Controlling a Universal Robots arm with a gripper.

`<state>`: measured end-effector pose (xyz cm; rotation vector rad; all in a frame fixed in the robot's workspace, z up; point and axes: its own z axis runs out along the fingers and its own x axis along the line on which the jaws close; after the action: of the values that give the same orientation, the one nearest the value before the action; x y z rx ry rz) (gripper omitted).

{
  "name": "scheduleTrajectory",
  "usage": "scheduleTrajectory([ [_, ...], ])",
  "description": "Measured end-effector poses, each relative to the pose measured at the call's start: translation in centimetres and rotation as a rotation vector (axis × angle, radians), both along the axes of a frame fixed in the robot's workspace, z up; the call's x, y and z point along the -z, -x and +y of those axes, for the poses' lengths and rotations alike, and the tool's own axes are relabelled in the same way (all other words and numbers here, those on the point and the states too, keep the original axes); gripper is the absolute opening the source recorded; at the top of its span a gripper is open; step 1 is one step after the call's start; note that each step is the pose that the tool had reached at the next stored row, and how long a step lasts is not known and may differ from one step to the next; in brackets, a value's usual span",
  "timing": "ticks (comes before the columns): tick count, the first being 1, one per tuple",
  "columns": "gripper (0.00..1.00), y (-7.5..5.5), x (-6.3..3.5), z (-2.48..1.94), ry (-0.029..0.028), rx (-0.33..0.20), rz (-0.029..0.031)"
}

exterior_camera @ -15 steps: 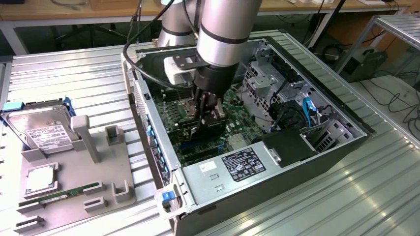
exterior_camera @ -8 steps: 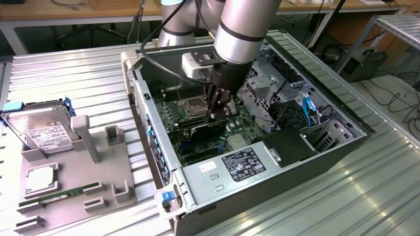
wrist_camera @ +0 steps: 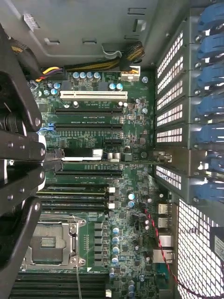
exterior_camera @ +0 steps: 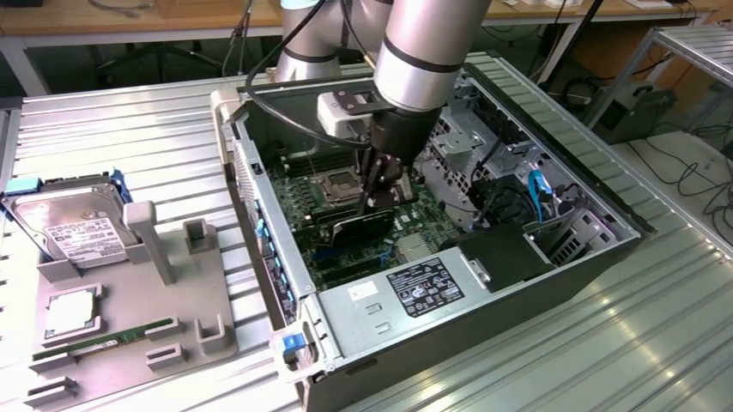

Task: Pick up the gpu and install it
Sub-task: 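Press down on the gpu until it lock into place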

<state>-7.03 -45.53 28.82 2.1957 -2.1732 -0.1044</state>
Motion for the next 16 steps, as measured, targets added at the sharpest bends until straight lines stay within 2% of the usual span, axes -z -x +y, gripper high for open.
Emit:
scheduleTrajectory([
  [2, 0.11, 0.3, 0.02, 0.0, -0.0001, 0.0, 0.0],
  [9, 0.11, 3.0, 0.34, 0.0, 0.0, 0.0, -0.0007],
  [16, 0.11, 3.7, 1.04, 0.13, 0.0, 0.0, -0.0007],
])
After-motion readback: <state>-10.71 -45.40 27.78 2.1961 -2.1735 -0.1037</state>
